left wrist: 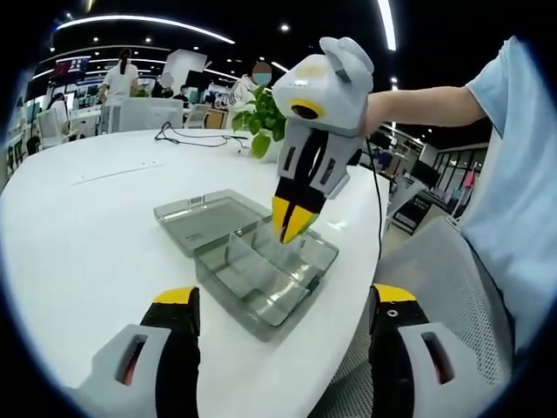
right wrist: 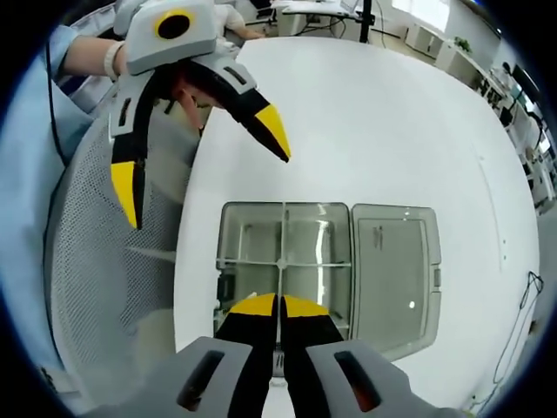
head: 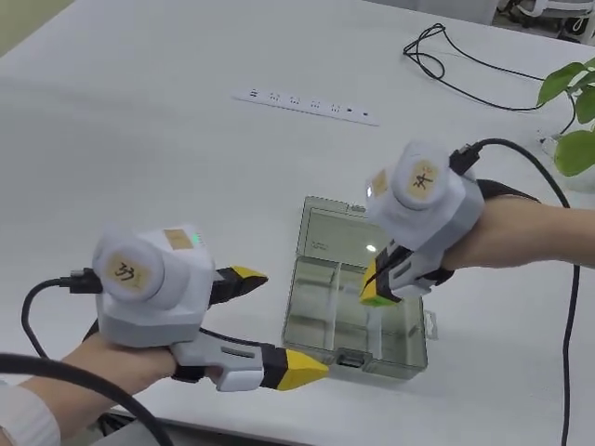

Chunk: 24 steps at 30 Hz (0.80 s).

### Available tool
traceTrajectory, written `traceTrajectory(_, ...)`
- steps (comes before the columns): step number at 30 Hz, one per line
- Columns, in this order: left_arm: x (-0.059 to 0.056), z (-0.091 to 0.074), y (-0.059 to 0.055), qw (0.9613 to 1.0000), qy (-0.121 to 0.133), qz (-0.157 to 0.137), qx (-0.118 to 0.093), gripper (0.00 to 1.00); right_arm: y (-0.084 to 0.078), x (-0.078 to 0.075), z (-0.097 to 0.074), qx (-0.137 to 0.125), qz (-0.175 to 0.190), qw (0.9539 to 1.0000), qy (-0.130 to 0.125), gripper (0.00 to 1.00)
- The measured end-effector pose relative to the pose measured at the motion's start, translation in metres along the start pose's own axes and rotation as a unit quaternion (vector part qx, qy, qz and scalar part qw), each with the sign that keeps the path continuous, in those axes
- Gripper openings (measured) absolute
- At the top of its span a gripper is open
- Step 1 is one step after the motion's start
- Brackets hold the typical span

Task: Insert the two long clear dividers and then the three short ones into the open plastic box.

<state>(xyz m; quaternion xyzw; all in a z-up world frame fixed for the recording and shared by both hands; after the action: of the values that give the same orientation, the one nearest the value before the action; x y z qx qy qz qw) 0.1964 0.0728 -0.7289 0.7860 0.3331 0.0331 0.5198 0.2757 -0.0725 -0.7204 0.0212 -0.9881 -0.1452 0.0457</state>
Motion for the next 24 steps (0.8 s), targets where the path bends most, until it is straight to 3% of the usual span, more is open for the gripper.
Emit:
traceTrajectory(11, 0.002, -0.001, -0.001, 1.0000, 0.003, -0.004, -0.002, 0.80, -0.005, -0.002, 0.024, 0.020, 0.001, 0.9997, -0.011, 0.02)
traceTrajectory(24, 0.001, 0.002, 0.000, 1.0000, -0.001, -0.002, -0.003, 0.79, -0.005, 0.000, 0.028, 0.027, 0.007, 0.9992, -0.029, 0.01)
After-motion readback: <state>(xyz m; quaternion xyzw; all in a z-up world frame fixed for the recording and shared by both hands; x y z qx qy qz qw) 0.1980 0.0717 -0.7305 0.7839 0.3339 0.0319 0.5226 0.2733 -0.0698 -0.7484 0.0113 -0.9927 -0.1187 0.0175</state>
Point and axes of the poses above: the centre of the closed fingertips' face, and the gripper's own axes: z roughly forward along the fingers, x roughly to its left, y roughly out of its top, the point moved 8 cm from there along -z, roughly backward along the fingers, and after that the axes turned 2 degrees about x, right-handed, at the moved point
